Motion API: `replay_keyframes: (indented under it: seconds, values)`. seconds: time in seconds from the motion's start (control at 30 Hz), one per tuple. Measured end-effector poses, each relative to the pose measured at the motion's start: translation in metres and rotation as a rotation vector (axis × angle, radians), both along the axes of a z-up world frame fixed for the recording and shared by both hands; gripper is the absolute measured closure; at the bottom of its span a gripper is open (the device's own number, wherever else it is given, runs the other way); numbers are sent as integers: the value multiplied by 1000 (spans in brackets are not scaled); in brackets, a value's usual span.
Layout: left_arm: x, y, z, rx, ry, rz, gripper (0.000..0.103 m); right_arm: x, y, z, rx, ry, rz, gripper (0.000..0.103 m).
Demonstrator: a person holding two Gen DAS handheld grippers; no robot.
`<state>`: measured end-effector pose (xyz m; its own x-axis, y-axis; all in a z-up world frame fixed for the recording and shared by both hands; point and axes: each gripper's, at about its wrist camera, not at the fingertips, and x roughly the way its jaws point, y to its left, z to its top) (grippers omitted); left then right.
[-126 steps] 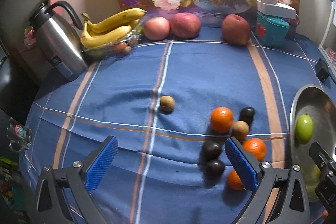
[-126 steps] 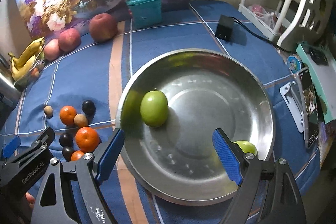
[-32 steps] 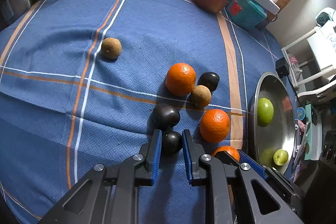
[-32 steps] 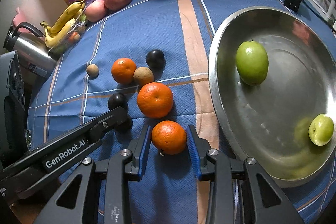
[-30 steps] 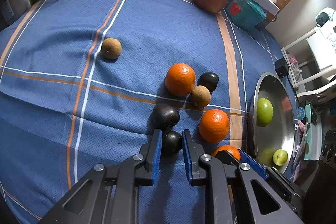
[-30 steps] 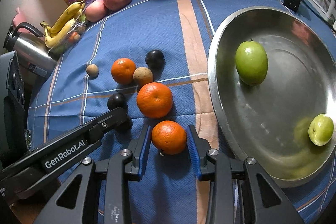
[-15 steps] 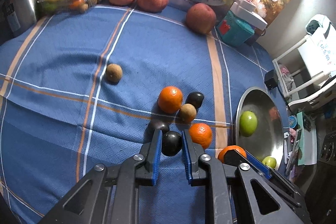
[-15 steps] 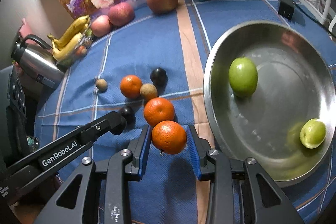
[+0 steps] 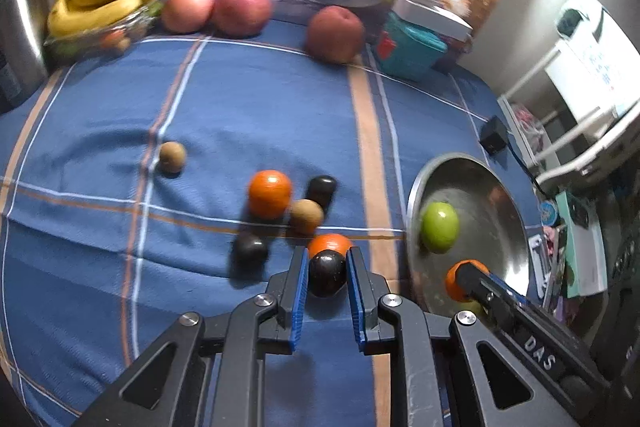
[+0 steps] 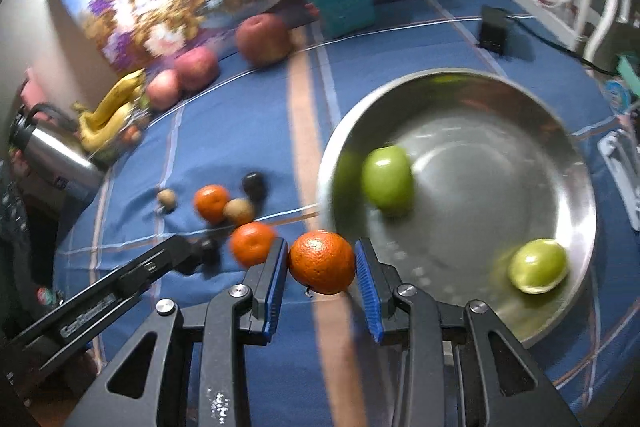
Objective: Organize fruits
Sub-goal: 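Carry the black plum with the left tool while the right tool carries the tangerine over the bowl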
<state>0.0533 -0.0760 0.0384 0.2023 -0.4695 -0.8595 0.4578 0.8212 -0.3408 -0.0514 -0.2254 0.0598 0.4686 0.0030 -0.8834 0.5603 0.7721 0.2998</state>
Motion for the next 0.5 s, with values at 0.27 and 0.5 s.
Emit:
replay_keyframes:
  seconds: [0.27,0.5]
  values:
    - [-31,-47,9,-6,-47,-149,83,-28,-37,-3,-31,35,-134,67]
    - [-51,-77,7,17,-82,-239,82,-49,-57,-2,-47,32,-214,67]
